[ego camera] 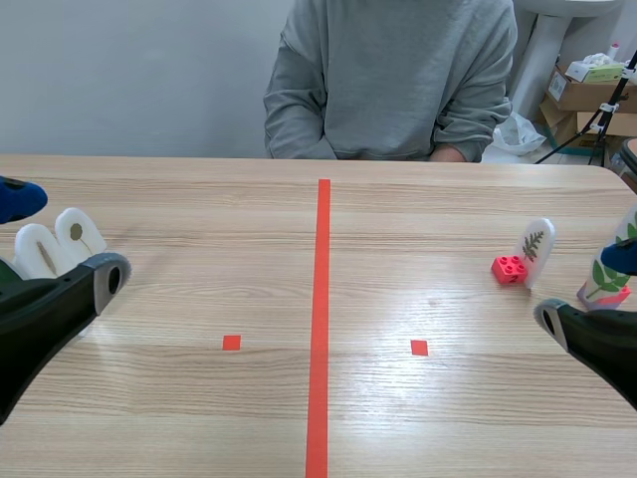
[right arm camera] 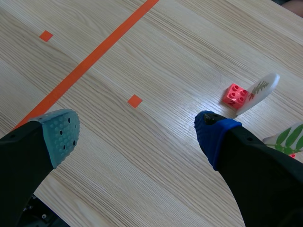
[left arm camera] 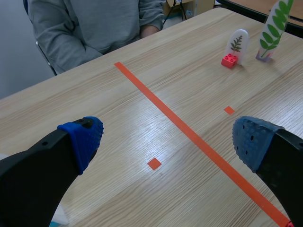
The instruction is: Do the leaf sorting experiment
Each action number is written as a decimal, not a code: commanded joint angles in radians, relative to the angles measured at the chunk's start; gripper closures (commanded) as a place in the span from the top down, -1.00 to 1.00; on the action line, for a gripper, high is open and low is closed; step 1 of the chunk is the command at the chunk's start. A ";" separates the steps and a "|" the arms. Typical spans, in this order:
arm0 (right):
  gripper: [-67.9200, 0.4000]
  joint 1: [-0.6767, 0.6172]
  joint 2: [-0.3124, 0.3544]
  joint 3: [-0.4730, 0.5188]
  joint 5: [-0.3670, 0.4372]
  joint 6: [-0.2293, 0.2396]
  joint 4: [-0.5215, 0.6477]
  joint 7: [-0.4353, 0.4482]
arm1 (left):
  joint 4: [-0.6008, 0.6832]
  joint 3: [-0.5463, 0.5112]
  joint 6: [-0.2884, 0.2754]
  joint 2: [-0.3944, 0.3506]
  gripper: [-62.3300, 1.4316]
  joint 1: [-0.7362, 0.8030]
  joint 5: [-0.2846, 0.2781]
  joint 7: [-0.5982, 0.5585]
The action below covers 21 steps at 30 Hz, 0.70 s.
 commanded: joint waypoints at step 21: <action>0.46 0.011 0.000 -0.005 -0.016 0.000 -0.001 0.011 | 0.006 0.092 -0.004 -0.065 0.87 0.005 -0.014 0.030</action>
